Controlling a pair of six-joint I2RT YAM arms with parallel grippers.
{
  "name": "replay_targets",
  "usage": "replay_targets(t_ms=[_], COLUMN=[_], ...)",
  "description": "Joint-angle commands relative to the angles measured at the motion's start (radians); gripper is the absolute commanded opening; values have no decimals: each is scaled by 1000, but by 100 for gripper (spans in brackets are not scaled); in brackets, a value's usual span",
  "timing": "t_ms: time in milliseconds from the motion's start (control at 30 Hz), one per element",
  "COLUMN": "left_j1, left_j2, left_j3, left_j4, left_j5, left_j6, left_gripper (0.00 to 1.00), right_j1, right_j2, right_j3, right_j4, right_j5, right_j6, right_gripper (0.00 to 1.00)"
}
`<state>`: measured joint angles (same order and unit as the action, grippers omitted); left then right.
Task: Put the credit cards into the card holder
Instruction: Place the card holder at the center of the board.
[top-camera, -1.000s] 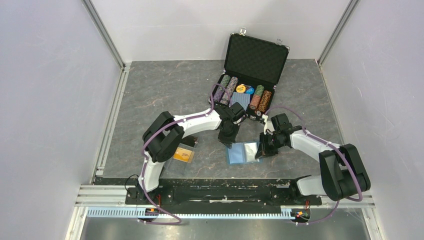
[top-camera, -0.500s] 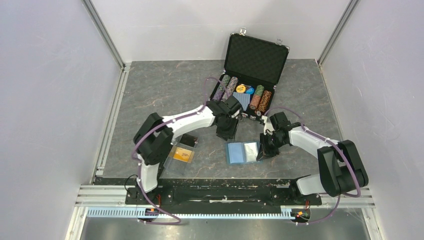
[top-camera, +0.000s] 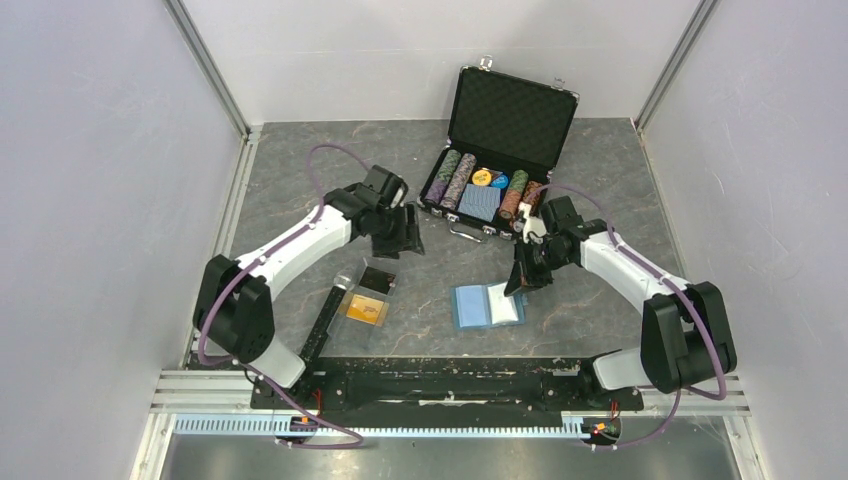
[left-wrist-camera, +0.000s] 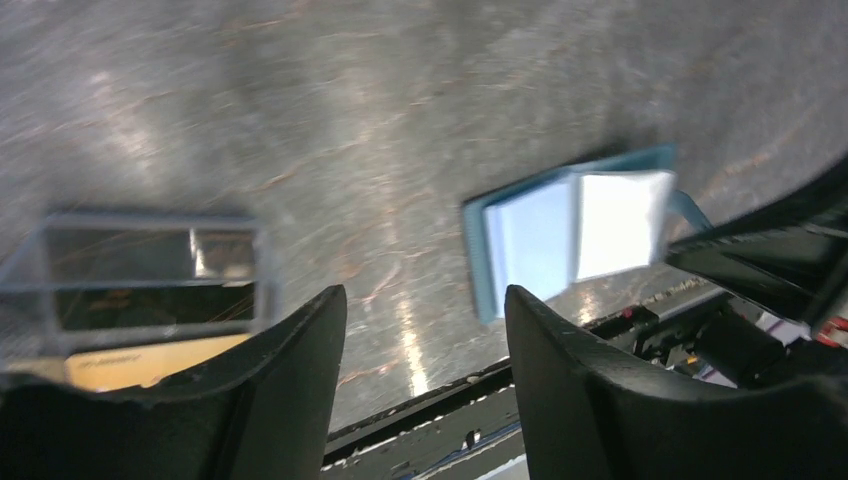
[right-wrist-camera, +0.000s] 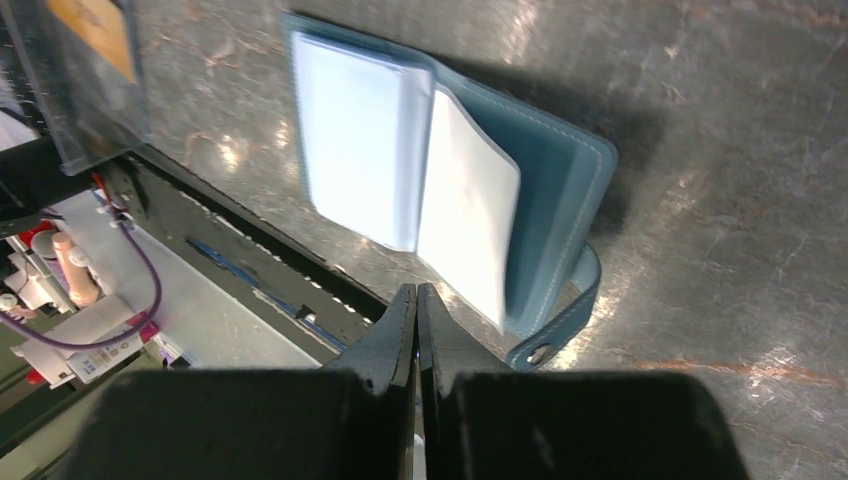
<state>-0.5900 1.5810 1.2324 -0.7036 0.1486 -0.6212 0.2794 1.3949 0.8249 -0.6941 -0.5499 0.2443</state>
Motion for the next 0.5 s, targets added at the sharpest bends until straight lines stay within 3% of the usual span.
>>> replay_targets(t_ms=[0, 467], left_j1=[71, 96], left_j2=[-64, 64], left_j3=[-35, -23], left_j4=[-89, -124], left_j5=[-54, -112], left_j6=[-42, -16], left_gripper=[68, 71], right_j1=[4, 3], right_j2=[14, 97], right_j3=[93, 191], right_j4=[-19, -18], right_j5=[-61, -79], right_j6=[8, -17], right_gripper=[0, 0])
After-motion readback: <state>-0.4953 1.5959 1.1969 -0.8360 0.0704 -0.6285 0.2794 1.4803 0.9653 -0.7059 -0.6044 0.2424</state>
